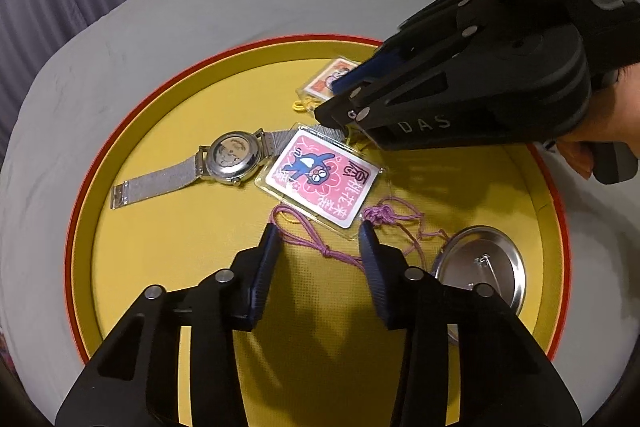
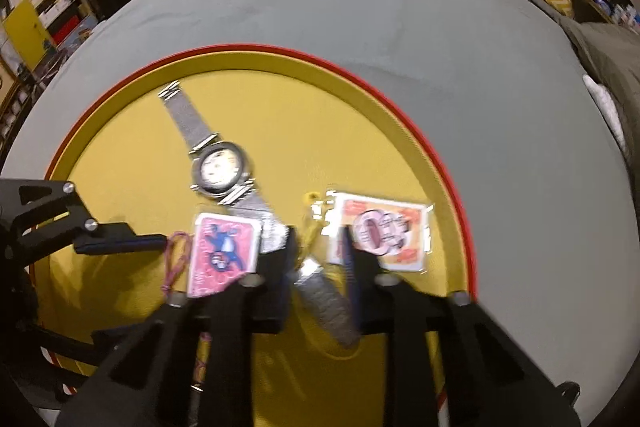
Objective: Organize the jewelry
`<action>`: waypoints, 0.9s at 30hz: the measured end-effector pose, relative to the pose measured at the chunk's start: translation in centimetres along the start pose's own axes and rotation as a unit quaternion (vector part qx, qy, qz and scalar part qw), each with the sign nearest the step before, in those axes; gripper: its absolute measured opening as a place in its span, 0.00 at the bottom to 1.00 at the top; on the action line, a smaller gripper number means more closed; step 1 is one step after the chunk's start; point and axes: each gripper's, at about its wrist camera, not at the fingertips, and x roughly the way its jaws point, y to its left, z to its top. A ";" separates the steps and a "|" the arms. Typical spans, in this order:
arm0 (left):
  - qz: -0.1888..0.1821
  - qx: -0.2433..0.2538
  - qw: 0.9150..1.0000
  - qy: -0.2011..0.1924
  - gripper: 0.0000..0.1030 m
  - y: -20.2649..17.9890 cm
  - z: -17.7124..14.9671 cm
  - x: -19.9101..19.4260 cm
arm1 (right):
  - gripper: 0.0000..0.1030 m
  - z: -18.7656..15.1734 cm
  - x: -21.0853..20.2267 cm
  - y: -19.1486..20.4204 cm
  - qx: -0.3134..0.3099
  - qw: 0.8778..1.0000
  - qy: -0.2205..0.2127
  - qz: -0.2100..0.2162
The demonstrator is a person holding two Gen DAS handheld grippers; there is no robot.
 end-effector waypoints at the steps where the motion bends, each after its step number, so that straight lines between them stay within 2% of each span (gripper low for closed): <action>1: -0.001 0.000 1.000 -0.001 0.33 0.0 0.0 0.0 | 0.06 0.0 0.0 0.2 -0.005 1.000 0.000 0.001; 2: -0.001 -0.001 1.000 -0.001 0.31 0.0 -0.1 0.0 | 0.06 -0.1 -0.1 0.6 -0.012 1.000 -0.001 -0.001; 6: -0.008 -0.021 1.000 -0.006 0.10 0.6 -0.4 -0.2 | 0.03 -0.1 -0.2 0.7 -0.011 1.000 -0.001 0.011; 8: -0.014 -0.031 0.999 -0.006 0.05 1.0 -0.5 -0.3 | 0.03 -0.3 -0.4 0.5 -0.006 1.000 -0.003 0.013; 19: -0.026 -0.054 0.998 -0.022 0.04 2.2 -0.4 -1.1 | 0.02 -0.3 -1.9 -1.1 0.023 0.999 -0.030 0.018; 27: -0.019 -0.056 0.997 -0.046 0.04 2.8 -0.2 -3.8 | 0.02 0.8 -3.9 -1.3 0.030 0.998 -0.053 0.011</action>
